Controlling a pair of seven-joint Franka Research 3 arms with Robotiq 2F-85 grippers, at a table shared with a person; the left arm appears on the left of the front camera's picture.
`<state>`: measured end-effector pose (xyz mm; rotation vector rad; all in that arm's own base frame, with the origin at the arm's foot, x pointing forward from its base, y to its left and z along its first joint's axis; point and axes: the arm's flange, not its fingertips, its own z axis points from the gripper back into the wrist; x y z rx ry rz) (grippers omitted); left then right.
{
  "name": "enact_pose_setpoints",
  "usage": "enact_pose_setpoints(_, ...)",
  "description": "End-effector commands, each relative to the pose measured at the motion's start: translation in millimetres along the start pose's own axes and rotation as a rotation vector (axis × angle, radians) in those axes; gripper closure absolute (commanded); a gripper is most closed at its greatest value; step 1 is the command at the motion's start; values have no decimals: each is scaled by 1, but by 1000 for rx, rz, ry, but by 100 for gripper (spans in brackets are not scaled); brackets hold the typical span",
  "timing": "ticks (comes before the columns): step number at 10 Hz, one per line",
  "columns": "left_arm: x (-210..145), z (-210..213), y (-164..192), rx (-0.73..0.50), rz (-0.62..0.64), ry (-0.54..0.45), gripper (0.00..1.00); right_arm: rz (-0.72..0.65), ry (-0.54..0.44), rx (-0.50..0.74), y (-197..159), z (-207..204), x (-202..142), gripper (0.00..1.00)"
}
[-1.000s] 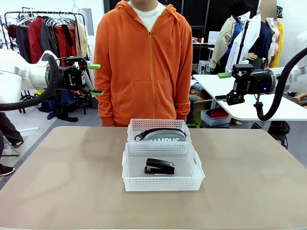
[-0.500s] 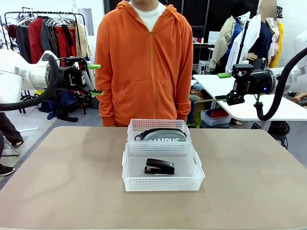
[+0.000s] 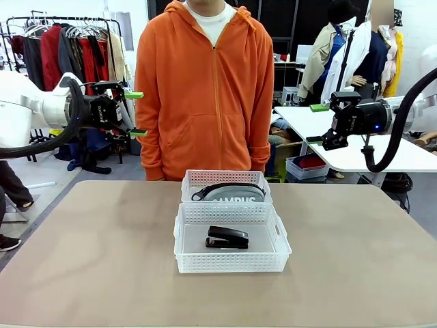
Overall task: Distribute items into two baskets.
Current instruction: Place the picked Stapler into the Organizing basket as instructed by the person.
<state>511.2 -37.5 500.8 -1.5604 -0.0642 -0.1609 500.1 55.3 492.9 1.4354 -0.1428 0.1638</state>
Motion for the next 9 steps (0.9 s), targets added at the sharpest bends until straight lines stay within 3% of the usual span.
enact_pose_setpoints(1, 0, 0, -1, -2, 7, -1, 0, 2, -8, -2, 2, 0, 0, 0)
enact_pose_setpoints(9, 0, 0, -1, -2, 7, -1, 0, 2, -8, -2, 2, 0, 0, 0)
